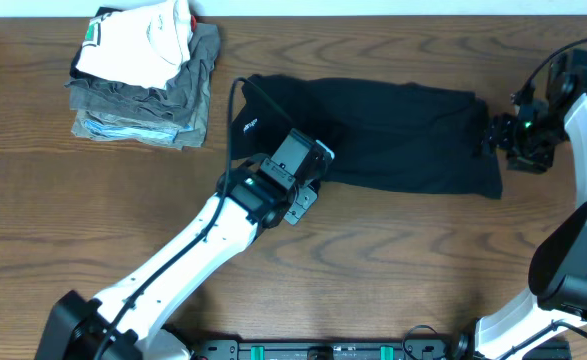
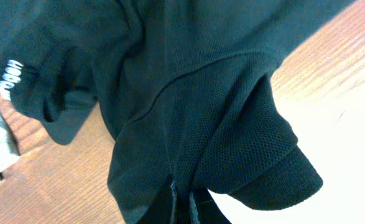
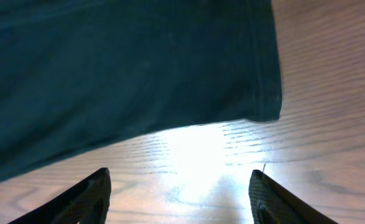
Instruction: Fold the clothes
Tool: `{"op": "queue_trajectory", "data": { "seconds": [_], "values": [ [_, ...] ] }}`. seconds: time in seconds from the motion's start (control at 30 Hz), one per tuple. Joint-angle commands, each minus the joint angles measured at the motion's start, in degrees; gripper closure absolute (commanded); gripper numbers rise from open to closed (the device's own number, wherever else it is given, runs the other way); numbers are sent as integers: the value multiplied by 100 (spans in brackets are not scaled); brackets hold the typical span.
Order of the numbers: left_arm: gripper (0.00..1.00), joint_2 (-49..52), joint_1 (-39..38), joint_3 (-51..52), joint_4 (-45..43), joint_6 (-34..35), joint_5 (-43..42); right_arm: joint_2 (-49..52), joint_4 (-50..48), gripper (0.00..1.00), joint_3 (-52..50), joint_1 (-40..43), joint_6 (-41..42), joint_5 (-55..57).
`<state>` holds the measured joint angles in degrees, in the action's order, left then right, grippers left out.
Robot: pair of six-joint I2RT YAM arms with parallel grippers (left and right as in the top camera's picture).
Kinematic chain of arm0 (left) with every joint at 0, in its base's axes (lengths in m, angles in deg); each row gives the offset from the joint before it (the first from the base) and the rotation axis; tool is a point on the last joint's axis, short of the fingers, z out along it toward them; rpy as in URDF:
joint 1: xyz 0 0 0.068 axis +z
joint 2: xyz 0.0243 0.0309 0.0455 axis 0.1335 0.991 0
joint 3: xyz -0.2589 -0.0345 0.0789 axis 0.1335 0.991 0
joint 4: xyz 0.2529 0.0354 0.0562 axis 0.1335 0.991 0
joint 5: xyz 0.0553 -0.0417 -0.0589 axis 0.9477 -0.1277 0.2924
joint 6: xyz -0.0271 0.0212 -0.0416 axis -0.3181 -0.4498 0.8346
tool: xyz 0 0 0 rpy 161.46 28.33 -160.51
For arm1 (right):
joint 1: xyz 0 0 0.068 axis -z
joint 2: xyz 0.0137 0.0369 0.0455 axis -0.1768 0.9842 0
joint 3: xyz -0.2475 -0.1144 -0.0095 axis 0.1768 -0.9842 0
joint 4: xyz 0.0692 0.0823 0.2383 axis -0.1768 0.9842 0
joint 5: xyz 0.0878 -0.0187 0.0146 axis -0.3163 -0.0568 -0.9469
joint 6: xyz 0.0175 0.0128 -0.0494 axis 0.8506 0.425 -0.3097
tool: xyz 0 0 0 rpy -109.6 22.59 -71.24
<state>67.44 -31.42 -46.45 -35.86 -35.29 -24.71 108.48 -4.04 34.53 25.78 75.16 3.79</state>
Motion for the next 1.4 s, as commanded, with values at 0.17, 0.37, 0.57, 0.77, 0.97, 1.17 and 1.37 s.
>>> {"op": "queue_trajectory", "data": {
  "seconds": [0.17, 0.37, 0.57, 0.77, 0.97, 1.17, 1.37],
  "values": [
    [94, 164, 17, -81, -87, 151, 92, -42, -942, 31, -1213, -293, 562, 710],
    [94, 278, 20, -76, -136, 127, 92, -42, -1676, 31, -1792, -315, 973, 1556],
    [94, 511, 17, -74, -221, 111, 90, -39, -2192, 31, -2096, -315, 1014, 1738],
    [94, 754, 20, -70, -232, 109, 90, -39, -2621, 34, -2378, -315, 1056, 1770],
    [94, 841, 20, -70, -238, 111, 92, -39, -3080, 37, -2660, -319, 1056, 1797],
    [94, 841, 20, -70, -251, 111, 92, -37, -3383, 47, -2959, -323, 1099, 1794],
    [94, 841, 20, -70, -221, 111, 92, -57, -3244, 99, -2953, -310, 1353, 1797]
  ]
}}
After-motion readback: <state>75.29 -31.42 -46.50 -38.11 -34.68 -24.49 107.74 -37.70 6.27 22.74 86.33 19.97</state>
